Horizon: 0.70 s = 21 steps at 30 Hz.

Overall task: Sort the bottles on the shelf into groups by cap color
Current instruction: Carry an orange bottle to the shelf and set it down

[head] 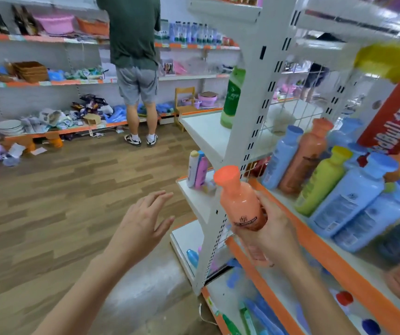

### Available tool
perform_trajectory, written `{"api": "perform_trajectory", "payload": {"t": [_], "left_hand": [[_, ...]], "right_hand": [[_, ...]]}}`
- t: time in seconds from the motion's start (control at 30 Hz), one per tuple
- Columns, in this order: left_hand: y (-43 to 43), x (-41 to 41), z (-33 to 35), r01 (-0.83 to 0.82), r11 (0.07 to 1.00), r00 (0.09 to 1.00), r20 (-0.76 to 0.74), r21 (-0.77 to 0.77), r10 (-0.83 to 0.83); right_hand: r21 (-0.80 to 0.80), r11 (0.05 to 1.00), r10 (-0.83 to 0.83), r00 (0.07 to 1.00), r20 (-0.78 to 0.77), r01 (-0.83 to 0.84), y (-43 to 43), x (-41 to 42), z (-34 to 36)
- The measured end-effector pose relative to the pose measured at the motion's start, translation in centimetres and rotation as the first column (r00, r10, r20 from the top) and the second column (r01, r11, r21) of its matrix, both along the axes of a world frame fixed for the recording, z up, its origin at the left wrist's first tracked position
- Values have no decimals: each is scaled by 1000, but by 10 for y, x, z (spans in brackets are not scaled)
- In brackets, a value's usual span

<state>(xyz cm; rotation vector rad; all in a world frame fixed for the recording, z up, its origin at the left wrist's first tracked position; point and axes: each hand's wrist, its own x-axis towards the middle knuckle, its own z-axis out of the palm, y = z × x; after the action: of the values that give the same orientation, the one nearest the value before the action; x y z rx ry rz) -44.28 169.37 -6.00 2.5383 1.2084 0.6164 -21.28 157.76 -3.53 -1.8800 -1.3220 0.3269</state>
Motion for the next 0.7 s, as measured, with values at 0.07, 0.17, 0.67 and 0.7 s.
{"api": "perform_trajectory", "payload": {"t": [0.07, 0.17, 0.67, 0.7], "left_hand": [[20, 20, 3, 62, 998, 998, 14, 19, -62], [42, 52, 10, 153, 987, 988, 29, 45, -154], [56, 198, 67, 748, 654, 605, 523, -114, -601], [54, 205, 71, 770, 623, 577, 567, -138, -588]], "right_hand": [[27, 999, -26, 1000, 4, 26, 13, 12, 1], [36, 996, -85, 996, 10, 85, 24, 29, 5], [12, 922, -382, 918, -108, 386, 19, 65, 22], [21, 912, -403, 906, -127, 409, 17, 64, 22]]}}
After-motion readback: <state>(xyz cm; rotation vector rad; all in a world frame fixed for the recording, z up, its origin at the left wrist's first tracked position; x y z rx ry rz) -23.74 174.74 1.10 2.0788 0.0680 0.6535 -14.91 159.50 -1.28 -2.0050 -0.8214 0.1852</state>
